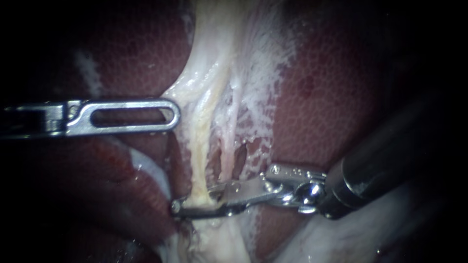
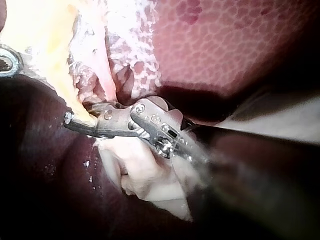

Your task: Going back first clip left tube

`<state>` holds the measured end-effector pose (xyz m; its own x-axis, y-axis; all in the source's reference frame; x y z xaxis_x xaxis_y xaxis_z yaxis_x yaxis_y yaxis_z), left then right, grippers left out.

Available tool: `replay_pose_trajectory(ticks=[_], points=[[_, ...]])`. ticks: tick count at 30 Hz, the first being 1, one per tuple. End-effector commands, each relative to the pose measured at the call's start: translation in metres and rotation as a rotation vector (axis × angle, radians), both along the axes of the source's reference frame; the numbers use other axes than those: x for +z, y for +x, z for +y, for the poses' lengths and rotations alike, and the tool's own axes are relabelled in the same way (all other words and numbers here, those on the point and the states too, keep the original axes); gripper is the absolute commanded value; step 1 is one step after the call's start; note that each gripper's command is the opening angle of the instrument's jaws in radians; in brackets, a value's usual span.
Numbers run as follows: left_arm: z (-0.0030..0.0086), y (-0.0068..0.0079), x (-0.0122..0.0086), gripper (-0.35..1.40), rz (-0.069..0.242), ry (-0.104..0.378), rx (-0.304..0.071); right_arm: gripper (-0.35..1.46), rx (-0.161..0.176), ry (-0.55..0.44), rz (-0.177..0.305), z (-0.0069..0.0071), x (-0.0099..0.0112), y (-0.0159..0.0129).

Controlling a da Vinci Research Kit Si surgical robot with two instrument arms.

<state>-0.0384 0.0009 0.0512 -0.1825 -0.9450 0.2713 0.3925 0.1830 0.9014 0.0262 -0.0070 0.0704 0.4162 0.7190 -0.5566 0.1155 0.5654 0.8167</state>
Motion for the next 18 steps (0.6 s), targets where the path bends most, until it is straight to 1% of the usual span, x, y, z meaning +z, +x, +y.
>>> replay_pose_trajectory(ticks=[1,18], points=[[0.0000,0.0000,0.0000,-0.35,0.000,0.000,0.000,-0.35,-0.002,0.001,0.001,0.0000,0.0000,0.0000],[0.0000,0.0000,0.0000,-0.35,0.000,0.000,0.000,-0.35,-0.008,0.003,0.004,0.0000,-0.0001,0.0000]])
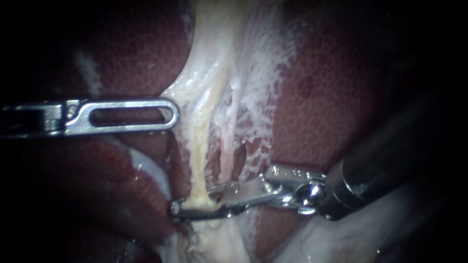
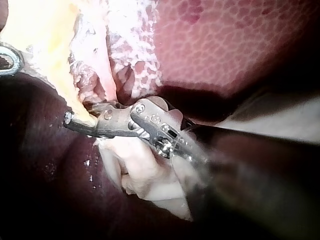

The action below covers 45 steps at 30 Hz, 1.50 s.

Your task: Going back first clip left tube

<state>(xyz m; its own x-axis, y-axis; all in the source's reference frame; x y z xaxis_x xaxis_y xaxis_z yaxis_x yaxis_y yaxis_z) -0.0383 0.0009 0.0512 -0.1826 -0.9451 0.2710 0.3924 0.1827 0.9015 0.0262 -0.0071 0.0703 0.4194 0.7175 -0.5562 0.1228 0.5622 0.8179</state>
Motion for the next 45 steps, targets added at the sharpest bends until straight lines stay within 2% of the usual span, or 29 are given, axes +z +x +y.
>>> replay_pose_trajectory(ticks=[1,4,5,7,8,9,16,18,24,29,45], points=[[0.0000,0.0000,0.0000,-0.35,0.000,0.000,0.000,-0.35,0.000,0.000,0.000,0.0000,0.0000,0.0000],[0.0000,0.0000,0.0000,-0.35,0.000,0.000,0.000,-0.35,-0.014,0.006,0.008,0.0000,-0.0001,0.0000],[0.0000,0.0000,0.0000,-0.35,0.000,0.000,0.000,-0.29,-0.017,0.010,0.016,-0.0001,-0.0002,0.0000],[0.0000,0.0000,0.0000,-0.35,0.000,0.000,0.000,0.11,-0.015,0.015,0.032,-0.0002,-0.0004,0.0000],[0.0000,0.0000,0.0000,-0.35,0.000,-0.001,0.000,0.25,-0.012,0.018,0.043,-0.0004,-0.0007,0.0001],[0.0000,0.0000,0.0000,-0.35,0.000,-0.001,0.000,0.28,-0.013,0.019,0.048,-0.0006,-0.0009,0.0001],[0.0000,0.0000,0.0000,-0.35,0.000,-0.001,0.000,0.37,-0.027,0.018,0.058,-0.0014,-0.0025,0.0006],[0.0000,0.0000,0.0000,-0.35,0.000,-0.001,0.000,0.45,-0.013,0.004,0.054,-0.0015,-0.0027,0.0008],[0.0000,0.0000,0.0000,-0.35,0.000,-0.001,0.000,0.51,-0.010,-0.058,0.077,-0.0013,-0.0026,0.0008],[0.0000,0.0000,0.0000,-0.35,0.000,-0.001,0.000,0.59,0.025,-0.128,0.077,-0.0008,-0.0025,0.0010],[-0.0001,0.0000,0.0000,-0.35,0.000,-0.001,0.000,0.60,0.010,-0.241,0.132,-0.0001,-0.0017,0.0009]])
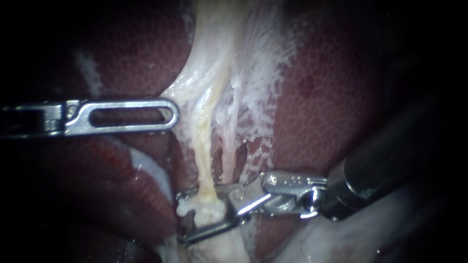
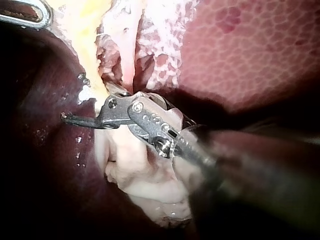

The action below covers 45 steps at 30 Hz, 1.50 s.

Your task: Going back first clip left tube

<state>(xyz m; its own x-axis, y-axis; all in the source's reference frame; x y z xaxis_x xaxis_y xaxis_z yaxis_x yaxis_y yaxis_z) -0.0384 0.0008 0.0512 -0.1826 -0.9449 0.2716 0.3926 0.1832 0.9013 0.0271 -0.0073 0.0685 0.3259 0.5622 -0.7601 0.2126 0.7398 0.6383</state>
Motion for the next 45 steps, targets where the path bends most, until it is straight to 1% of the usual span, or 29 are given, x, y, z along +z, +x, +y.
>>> replay_pose_trajectory(ticks=[1,8,12,23,25,31,37,40,42,45], points=[[0.0000,0.0000,0.0000,-0.35,0.000,0.000,0.000,0.60,-0.001,-0.006,0.002,0.0001,0.0001,-0.0001],[0.0000,0.0000,-0.0001,-0.35,0.000,0.000,0.000,0.60,-0.007,-0.033,0.017,0.0007,-0.0002,-0.0009],[0.0000,0.0001,-0.0001,-0.35,0.000,0.000,0.000,0.60,-0.006,-0.041,0.021,0.0013,-0.0008,-0.0022],[0.0000,0.0001,0.0000,-0.35,0.000,0.000,0.000,0.60,0.027,-0.054,0.007,0.0030,-0.0026,-0.0071],[0.0000,0.0001,0.0000,-0.35,-0.001,0.000,0.001,0.60,0.030,-0.050,0.003,0.0033,-0.0031,-0.0084],[0.0000,0.0002,0.0001,-0.35,-0.001,0.000,0.001,0.60,0.057,-0.060,-0.014,0.0042,-0.0041,-0.0120],[0.0000,0.0002,0.0001,-0.35,-0.001,0.000,0.001,0.60,0.076,-0.072,-0.026,0.0052,-0.0050,-0.0148],[0.0000,0.0002,0.0002,-0.35,-0.001,0.000,0.002,0.60,0.080,-0.084,-0.027,0.0056,-0.0056,-0.0163],[0.0000,0.0002,0.0002,-0.35,-0.001,0.000,0.002,0.60,0.090,-0.092,-0.034,0.0058,-0.0061,-0.0172],[0.0000,0.0002,0.0003,-0.35,-0.001,-0.001,0.002,0.60,0.095,-0.107,-0.033,0.0066,-0.0071,-0.0180]])
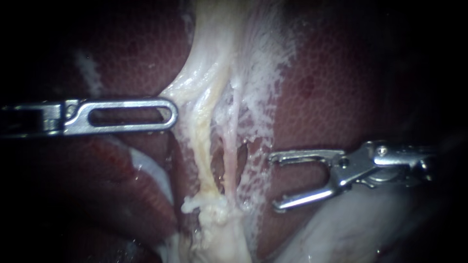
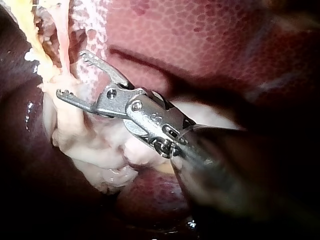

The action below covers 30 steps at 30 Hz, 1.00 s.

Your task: Going back first clip left tube

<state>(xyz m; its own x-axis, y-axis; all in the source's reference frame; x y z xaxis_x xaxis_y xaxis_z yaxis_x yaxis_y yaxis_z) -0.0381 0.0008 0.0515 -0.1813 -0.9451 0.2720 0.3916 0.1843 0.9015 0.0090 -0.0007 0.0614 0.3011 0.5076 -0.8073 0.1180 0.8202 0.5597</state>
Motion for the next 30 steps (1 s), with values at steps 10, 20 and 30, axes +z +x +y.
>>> replay_pose_trajectory(ticks=[10,20,30], points=[[0.0000,0.0000,0.0001,-0.35,0.000,0.000,0.000,0.60,0.003,-0.046,0.004,0.0020,-0.0027,-0.0015],[-0.0002,-0.0002,0.0005,-0.35,0.001,-0.002,-0.001,0.60,0.008,-0.053,0.002,0.0021,-0.0027,-0.0013],[-0.0018,-0.0016,0.0037,-0.35,0.031,-0.006,0.008,0.60,-0.002,-0.091,0.013,0.0022,-0.0027,-0.0012]])
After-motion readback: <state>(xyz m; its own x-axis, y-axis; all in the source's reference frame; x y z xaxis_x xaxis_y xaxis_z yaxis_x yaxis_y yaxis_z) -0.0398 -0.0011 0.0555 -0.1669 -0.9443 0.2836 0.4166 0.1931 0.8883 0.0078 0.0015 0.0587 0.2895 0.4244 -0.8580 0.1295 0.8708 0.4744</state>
